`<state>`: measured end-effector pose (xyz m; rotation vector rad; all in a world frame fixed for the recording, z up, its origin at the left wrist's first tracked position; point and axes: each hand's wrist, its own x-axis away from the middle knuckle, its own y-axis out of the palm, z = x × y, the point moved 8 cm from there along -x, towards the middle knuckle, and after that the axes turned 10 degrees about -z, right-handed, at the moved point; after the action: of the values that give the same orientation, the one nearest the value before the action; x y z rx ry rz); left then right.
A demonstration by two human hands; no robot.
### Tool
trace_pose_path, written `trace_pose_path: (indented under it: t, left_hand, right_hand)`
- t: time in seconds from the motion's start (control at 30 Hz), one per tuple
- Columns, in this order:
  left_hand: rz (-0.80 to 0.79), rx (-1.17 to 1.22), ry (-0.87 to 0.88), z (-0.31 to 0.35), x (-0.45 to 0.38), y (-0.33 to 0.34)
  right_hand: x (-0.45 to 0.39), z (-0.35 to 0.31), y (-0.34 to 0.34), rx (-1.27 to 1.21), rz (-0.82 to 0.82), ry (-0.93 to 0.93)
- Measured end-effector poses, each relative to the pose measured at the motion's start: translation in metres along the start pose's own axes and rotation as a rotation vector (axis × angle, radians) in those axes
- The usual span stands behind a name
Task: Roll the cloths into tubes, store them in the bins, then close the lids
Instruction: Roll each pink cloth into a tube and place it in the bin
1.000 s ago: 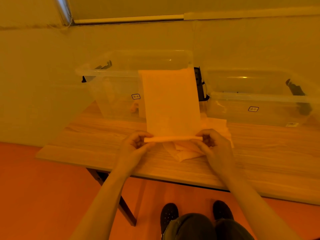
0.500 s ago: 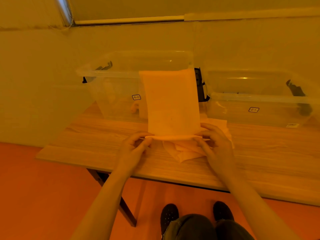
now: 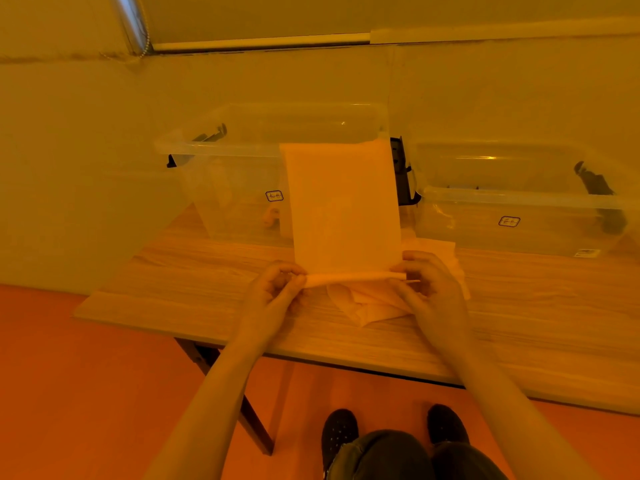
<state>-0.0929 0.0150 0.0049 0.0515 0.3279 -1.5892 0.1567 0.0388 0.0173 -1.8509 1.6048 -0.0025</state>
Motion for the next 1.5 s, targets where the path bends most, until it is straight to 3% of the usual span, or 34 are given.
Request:
trace_pose_path:
  t: [0.37, 0.57, 0.9, 1.33, 1.5]
  left_hand:
    - [0.006, 0.008, -0.028, -0.004, -0.001, 0.0]
    - [0.01, -0.02, 0.017, 0.0, 0.0, -0.001]
    - [-0.003, 0.084, -0.063, -0.005, 0.0, 0.002]
    - [0.033, -0.035, 0.002, -0.001, 0.001, -0.007]
    - [0.036, 0.047, -0.042, -0.005, 0.002, -0.005]
  right_hand:
    - [0.003, -0.007, -0.004, -0.054, 0.044, -0.054]
    - [0.004, -0.009, 0.001, -0.069, -0.016, -0.037]
    - [0.003, -0.004, 0.004, -0.128, -0.04, 0.044]
    - [0.003, -0.008, 0.004, -0.061, -0.027, 0.008]
    - [0.003, -0.006, 0.0, -0.047, 0.01, 0.023]
